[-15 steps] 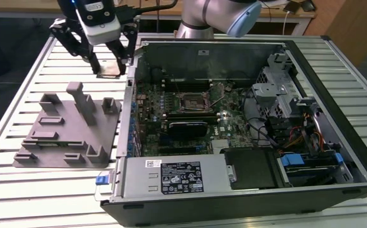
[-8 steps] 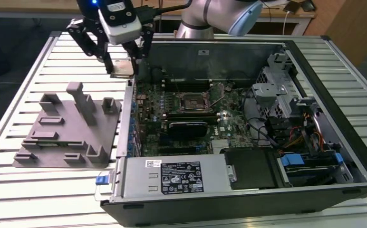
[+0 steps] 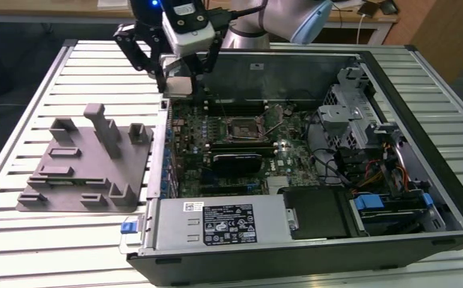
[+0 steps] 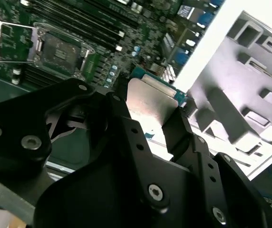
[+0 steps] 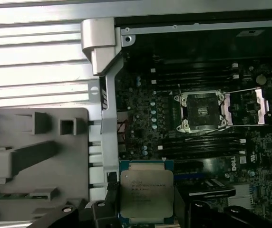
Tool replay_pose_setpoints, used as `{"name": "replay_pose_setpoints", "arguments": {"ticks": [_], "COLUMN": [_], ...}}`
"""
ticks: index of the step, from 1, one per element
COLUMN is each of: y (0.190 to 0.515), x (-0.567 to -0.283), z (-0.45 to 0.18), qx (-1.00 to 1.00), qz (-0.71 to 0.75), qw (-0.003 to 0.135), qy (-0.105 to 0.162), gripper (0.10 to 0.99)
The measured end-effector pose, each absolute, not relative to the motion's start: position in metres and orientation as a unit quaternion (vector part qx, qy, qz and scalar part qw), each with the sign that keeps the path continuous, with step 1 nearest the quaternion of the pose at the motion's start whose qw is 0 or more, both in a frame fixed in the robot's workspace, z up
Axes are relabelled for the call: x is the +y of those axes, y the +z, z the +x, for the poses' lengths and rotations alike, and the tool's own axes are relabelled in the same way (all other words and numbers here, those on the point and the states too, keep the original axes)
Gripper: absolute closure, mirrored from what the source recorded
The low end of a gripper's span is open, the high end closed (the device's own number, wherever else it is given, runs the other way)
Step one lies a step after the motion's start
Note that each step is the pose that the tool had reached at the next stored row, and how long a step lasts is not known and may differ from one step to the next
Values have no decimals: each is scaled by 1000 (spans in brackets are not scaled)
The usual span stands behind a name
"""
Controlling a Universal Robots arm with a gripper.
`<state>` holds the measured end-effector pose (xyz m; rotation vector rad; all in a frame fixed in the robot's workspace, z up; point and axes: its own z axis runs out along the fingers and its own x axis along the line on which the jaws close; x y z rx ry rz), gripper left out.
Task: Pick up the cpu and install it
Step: 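Pick up the cpu and move it towards the insertion slot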
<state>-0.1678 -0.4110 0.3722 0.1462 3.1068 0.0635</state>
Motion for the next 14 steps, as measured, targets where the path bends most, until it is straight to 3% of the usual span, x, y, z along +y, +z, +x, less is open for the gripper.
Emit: {"name": "replay_pose_setpoints", "arguments": {"ticks": [14], "y": [372], "x": [-411], "z": [-104], "qx": [999], "qz": [47], "qw": [15], "qy": [20], "gripper": [545]}}
